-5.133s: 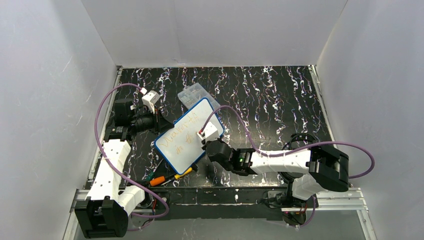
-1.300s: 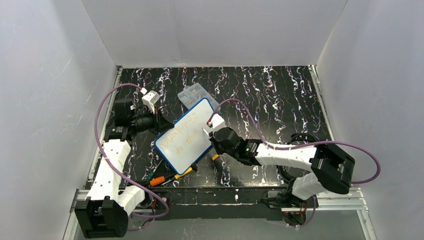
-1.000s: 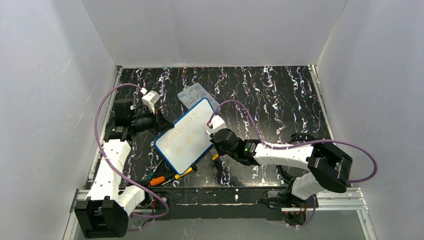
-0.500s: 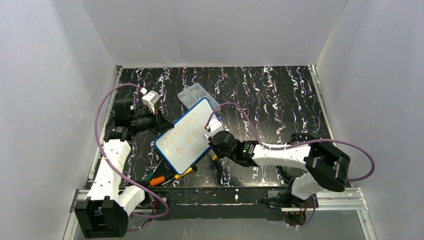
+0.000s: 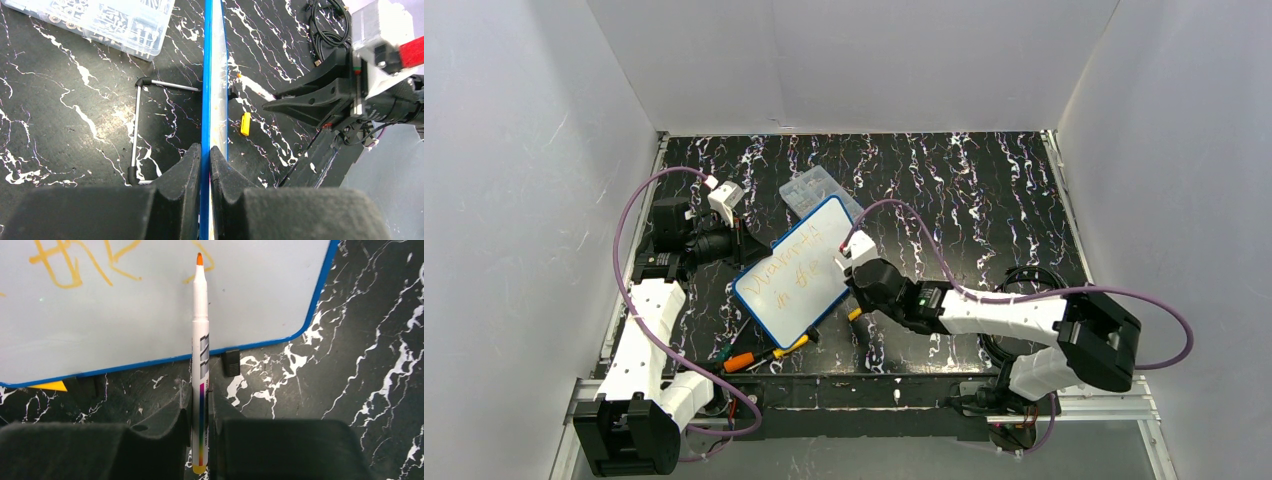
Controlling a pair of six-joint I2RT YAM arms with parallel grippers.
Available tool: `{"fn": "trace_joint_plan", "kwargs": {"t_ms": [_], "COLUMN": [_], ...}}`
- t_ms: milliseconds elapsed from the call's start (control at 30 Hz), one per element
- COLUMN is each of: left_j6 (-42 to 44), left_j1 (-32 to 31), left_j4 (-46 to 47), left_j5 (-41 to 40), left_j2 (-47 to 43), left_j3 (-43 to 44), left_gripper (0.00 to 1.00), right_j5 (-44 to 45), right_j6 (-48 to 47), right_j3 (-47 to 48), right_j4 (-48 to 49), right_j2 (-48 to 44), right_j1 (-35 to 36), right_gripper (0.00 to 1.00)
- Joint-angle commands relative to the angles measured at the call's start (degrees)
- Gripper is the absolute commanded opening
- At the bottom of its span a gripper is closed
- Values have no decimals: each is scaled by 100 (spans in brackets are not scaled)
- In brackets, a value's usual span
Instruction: Write a sentence on the whiteboard
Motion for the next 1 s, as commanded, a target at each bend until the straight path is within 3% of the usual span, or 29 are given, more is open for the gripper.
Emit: {"fn": "trace_joint_plan", "kwargs": {"t_ms": [0,967], "left_j6": [22,30], "left_j1": [-36,-34], "left_j4": [-113,-113], "left_j5": [192,203], "left_j2": [-140,-92], "left_j3": [-13,3], "left_gripper": [0,0], "right_j5": [52,-440], "right_j6": [-117,-307], "right_j3": [161,414], "right_j4": [135,2], "right_j2": [-168,497], "right_j1": [-204,-447], "right_gripper": [1,1]}}
